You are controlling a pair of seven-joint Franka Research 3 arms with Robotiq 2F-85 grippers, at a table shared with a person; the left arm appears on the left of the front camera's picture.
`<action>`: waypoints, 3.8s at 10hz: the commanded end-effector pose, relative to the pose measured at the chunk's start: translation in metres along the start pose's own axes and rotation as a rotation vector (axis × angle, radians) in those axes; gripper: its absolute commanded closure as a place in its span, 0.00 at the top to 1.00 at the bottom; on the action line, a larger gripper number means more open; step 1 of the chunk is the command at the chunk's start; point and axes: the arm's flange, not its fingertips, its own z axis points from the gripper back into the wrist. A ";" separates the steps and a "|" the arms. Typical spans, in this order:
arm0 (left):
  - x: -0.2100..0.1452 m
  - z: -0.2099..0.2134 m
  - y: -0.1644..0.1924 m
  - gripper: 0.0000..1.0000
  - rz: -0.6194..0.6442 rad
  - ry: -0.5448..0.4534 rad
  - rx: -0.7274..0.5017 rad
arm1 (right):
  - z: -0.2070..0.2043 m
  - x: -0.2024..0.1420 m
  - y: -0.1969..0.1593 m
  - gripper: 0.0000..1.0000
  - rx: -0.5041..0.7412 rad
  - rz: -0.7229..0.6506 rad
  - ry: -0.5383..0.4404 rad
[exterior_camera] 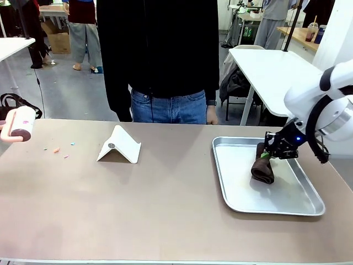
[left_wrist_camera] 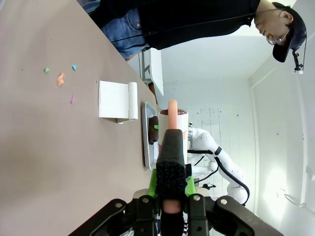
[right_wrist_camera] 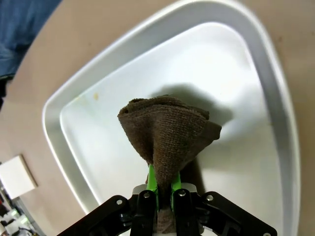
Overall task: Clean the surface of the table.
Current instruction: If a person points to the right, clean the right side of the table with your right hand, and if they point to the left, clean the left side with your left hand, then clean the area not pointed to by the person.
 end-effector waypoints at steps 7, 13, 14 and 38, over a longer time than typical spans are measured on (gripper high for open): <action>-0.002 0.002 -0.002 0.08 -0.015 0.014 -0.011 | 0.044 0.001 -0.036 0.11 0.568 -0.032 0.206; -0.002 0.002 -0.002 0.08 -0.015 0.014 -0.011 | 0.096 -0.009 -0.060 0.11 0.942 -0.115 0.413; -0.002 0.002 -0.002 0.08 -0.015 0.014 -0.011 | 0.107 -0.010 -0.070 0.11 0.953 -0.099 0.379; -0.002 0.002 -0.002 0.08 -0.015 0.014 -0.011 | 0.148 -0.009 -0.168 0.11 1.035 -0.188 0.216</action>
